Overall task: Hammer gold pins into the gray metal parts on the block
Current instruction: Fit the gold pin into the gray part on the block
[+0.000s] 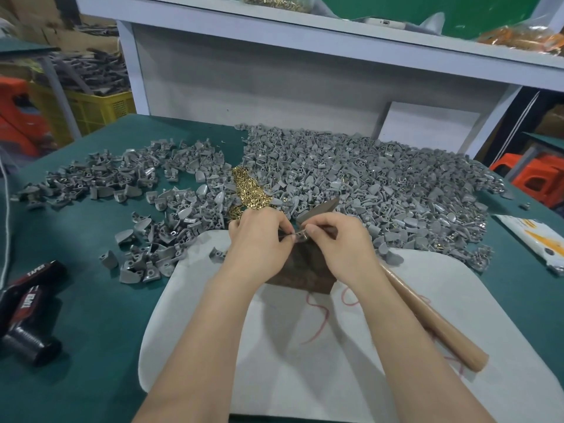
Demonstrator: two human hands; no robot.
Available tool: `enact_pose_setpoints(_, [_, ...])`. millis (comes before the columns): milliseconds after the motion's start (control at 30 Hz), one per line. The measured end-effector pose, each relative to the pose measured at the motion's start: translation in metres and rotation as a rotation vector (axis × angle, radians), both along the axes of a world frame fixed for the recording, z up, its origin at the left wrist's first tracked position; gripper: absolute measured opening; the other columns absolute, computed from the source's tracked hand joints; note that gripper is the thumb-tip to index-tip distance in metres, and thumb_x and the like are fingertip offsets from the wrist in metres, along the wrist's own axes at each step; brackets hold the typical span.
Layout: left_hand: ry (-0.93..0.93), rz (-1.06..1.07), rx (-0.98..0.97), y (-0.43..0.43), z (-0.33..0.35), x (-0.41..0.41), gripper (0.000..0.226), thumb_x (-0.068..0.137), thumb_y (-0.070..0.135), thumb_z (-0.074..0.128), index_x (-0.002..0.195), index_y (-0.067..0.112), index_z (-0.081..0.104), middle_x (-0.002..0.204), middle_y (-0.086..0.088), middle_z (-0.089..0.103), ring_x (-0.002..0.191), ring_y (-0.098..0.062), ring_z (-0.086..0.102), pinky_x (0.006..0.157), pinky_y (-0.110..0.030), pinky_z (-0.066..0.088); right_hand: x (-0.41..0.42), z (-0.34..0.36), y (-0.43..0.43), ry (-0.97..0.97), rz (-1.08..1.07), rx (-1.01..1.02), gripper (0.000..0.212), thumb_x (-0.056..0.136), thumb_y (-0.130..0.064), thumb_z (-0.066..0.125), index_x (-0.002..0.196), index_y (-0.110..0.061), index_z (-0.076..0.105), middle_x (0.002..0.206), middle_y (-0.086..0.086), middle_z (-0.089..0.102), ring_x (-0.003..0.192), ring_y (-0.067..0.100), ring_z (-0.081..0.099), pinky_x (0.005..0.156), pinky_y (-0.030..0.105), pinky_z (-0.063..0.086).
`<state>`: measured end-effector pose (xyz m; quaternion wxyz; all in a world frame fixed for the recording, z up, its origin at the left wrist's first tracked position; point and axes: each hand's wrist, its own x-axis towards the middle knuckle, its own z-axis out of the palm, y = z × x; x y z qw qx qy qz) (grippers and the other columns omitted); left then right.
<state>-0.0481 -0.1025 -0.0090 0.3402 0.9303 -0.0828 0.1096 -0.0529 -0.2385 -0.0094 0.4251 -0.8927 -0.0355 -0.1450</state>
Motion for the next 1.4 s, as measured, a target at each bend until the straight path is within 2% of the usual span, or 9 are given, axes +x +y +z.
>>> enact_pose_setpoints(167, [0.006,-0.004,0.008,0.000,0.001,0.000,0.004,0.088,0.030,0.063,0.084,0.031,0.064,0.100,0.009,0.065,0.109,-0.022,0.049,0.092,-0.038,0.032,-0.001,-0.003,0.004,-0.052,-0.011,-0.120,0.008,0.089,-0.013,0.060,0.088,-0.016,0.068,0.089,-0.007,0.059,0.079,0.005,0.053,0.069,0.007,0.037])
enact_pose_setpoints(367, [0.025,-0.015,-0.002,0.001,0.003,-0.002,0.007,0.088,0.024,0.061,0.087,0.027,0.068,0.101,0.006,0.066,0.110,-0.023,0.049,0.097,-0.041,0.037,-0.001,0.000,0.010,-0.137,0.005,-0.461,0.011,0.092,-0.012,0.052,0.093,-0.008,0.062,0.099,0.005,0.054,0.094,0.022,0.051,0.084,0.031,0.037])
enact_pose_setpoints(567, [0.053,-0.024,0.023,0.001,0.005,-0.002,0.011,0.088,0.024,0.062,0.094,0.024,0.071,0.102,0.003,0.067,0.109,-0.024,0.053,0.097,-0.042,0.040,0.001,0.016,0.015,-0.122,0.052,-0.796,0.017,0.092,-0.011,0.050,0.108,-0.011,0.056,0.110,0.006,0.051,0.103,0.023,0.049,0.080,0.027,0.033])
enact_pose_setpoints(733, [0.063,-0.034,0.040,0.001,0.006,-0.002,0.014,0.088,0.021,0.059,0.095,0.022,0.070,0.103,0.000,0.068,0.109,-0.027,0.054,0.096,-0.042,0.041,0.003,0.030,0.023,-0.070,0.064,-0.901,0.023,0.086,-0.003,0.048,0.108,-0.006,0.055,0.109,0.012,0.052,0.102,0.030,0.054,0.074,0.030,0.036])
enact_pose_setpoints(867, [0.064,-0.041,0.007,0.001,0.006,-0.002,0.012,0.088,0.022,0.061,0.095,0.021,0.071,0.102,-0.001,0.068,0.108,-0.028,0.054,0.096,-0.043,0.042,0.008,0.024,0.020,-0.024,0.038,-0.829,0.018,0.090,-0.009,0.050,0.106,-0.010,0.059,0.106,0.009,0.052,0.098,0.027,0.055,0.071,0.028,0.034])
enact_pose_setpoints(967, [0.049,-0.032,0.002,0.001,0.005,-0.003,0.009,0.088,0.025,0.062,0.090,0.022,0.070,0.101,0.001,0.067,0.108,-0.027,0.054,0.096,-0.043,0.041,0.010,0.013,0.009,0.022,0.040,-0.571,0.012,0.092,-0.016,0.052,0.098,-0.015,0.063,0.097,0.002,0.050,0.090,0.018,0.052,0.075,0.025,0.036])
enact_pose_setpoints(1100, [0.035,-0.027,0.016,0.000,0.005,-0.003,0.007,0.087,0.022,0.060,0.086,0.025,0.067,0.101,0.005,0.066,0.110,-0.023,0.050,0.097,-0.041,0.039,0.010,0.002,0.002,-0.005,0.034,-0.294,0.007,0.088,-0.017,0.059,0.088,-0.020,0.065,0.089,-0.001,0.059,0.069,0.001,0.045,0.063,0.017,0.029])
enact_pose_setpoints(1233, [0.037,-0.030,0.006,0.000,0.004,-0.003,0.004,0.087,0.024,0.062,0.086,0.025,0.066,0.102,0.005,0.066,0.111,-0.023,0.050,0.097,-0.043,0.040,0.008,-0.003,0.002,-0.027,0.044,-0.247,0.009,0.088,-0.019,0.061,0.082,-0.025,0.059,0.087,-0.004,0.057,0.069,-0.001,0.045,0.064,0.018,0.030])
enact_pose_setpoints(1400, [0.022,-0.031,0.009,0.000,0.005,-0.003,0.007,0.086,0.023,0.062,0.087,0.023,0.069,0.099,0.004,0.067,0.107,-0.023,0.055,0.095,-0.042,0.043,0.005,-0.006,0.003,-0.092,0.045,-0.238,0.005,0.088,-0.014,0.061,0.084,-0.015,0.064,0.087,-0.001,0.054,0.069,0.004,0.043,0.068,0.021,0.033])
